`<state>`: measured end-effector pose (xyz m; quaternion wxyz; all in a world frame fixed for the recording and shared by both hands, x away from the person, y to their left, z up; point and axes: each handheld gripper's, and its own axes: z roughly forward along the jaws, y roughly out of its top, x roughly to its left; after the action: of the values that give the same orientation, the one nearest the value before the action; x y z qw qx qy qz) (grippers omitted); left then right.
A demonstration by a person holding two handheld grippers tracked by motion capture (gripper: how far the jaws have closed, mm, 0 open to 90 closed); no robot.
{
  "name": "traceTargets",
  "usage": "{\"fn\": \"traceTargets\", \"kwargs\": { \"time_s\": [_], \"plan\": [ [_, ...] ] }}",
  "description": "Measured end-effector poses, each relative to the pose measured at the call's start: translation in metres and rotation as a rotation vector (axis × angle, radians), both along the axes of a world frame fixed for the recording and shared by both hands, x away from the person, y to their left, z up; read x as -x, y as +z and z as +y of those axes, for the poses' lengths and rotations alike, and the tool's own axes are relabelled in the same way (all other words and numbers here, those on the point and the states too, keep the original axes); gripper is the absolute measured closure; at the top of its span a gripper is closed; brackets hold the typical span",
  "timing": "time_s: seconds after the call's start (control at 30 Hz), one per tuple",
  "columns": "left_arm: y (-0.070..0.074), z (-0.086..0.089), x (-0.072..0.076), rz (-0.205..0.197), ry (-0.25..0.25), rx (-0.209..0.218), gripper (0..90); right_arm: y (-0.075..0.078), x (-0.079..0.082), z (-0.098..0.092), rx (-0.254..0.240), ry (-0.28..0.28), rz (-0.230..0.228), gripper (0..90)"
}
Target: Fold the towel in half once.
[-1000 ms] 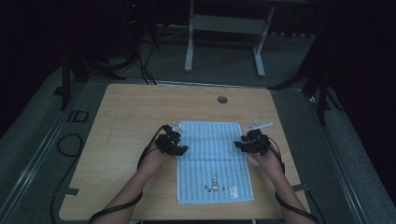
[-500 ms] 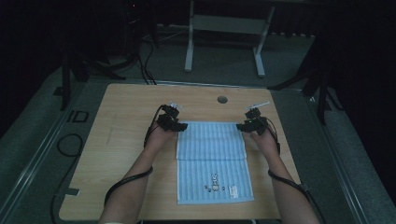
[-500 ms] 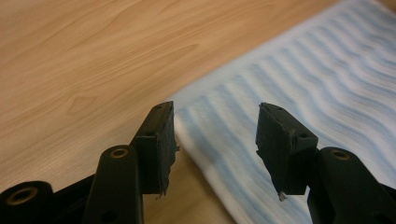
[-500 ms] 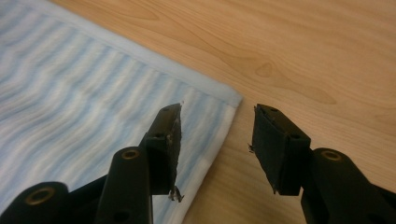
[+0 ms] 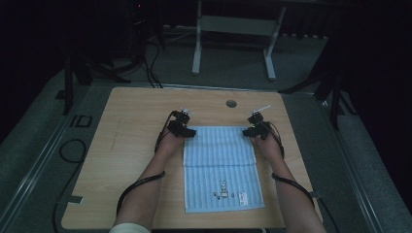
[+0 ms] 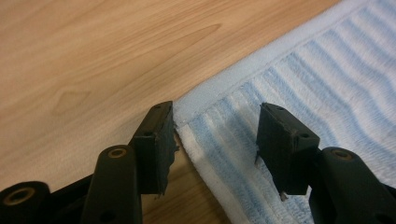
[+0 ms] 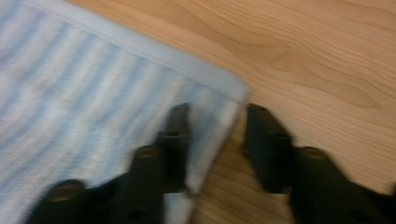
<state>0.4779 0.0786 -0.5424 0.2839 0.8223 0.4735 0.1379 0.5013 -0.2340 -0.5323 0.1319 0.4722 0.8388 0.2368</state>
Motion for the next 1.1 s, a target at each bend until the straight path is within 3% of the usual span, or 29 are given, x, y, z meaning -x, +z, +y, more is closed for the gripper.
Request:
{"fn": "traceTargets", "kwargs": {
  "time_s": [0.1, 0.17, 0.33, 0.6, 0.67, 0.7, 0.9, 0.93, 0.97, 1.03, 1.07, 1.1],
  "plan": [
    [0.001, 0.000, 0.000, 0.018, -0.006, 0.034, 70.1, 0.000, 0.003, 0.006, -0.002, 0.036, 0.003, 83.3],
    [0.002, 0.001, 0.000, 0.049, -0.019, 0.049, 84.2, 0.001, 0.005, 0.009, 0.029, 0.046, -0.007, 86.4],
    [0.013, 0.001, 0.005, 0.019, -0.042, 0.086, 86.5, 0.010, 0.009, 0.005, 0.013, 0.046, -0.045, 87.6],
    [0.065, 0.006, 0.021, -0.094, -0.092, 0.159, 86.4, 0.047, 0.019, -0.007, -0.039, 0.062, -0.132, 88.1],
    [0.070, 0.007, 0.023, -0.100, -0.093, 0.172, 86.4, 0.055, 0.022, -0.009, -0.052, 0.063, -0.149, 88.1],
    [0.085, 0.012, 0.028, -0.132, -0.099, 0.187, 86.4, 0.070, 0.026, -0.012, -0.069, 0.068, -0.178, 88.2],
    [0.124, 0.023, 0.039, -0.213, -0.113, 0.212, 86.3, 0.111, 0.038, -0.013, -0.065, 0.102, -0.274, 88.2],
    [0.124, 0.023, 0.039, -0.213, -0.113, 0.212, 86.4, 0.120, 0.041, -0.012, -0.067, 0.107, -0.294, 88.2],
    [0.138, 0.025, 0.044, -0.250, -0.115, 0.223, 86.3, 0.131, 0.044, -0.012, -0.072, 0.111, -0.325, 88.1],
    [0.152, 0.027, 0.051, -0.299, -0.122, 0.238, 86.3, 0.148, 0.051, -0.012, -0.092, 0.123, -0.367, 88.2],
    [0.152, 0.027, 0.051, -0.299, -0.122, 0.238, 86.3, 0.148, 0.051, -0.012, -0.092, 0.123, -0.367, 88.2],
    [0.162, 0.029, 0.059, -0.317, -0.134, 0.259, 86.3, 0.163, 0.059, -0.013, -0.098, 0.133, -0.404, 88.2]
  ]
}}
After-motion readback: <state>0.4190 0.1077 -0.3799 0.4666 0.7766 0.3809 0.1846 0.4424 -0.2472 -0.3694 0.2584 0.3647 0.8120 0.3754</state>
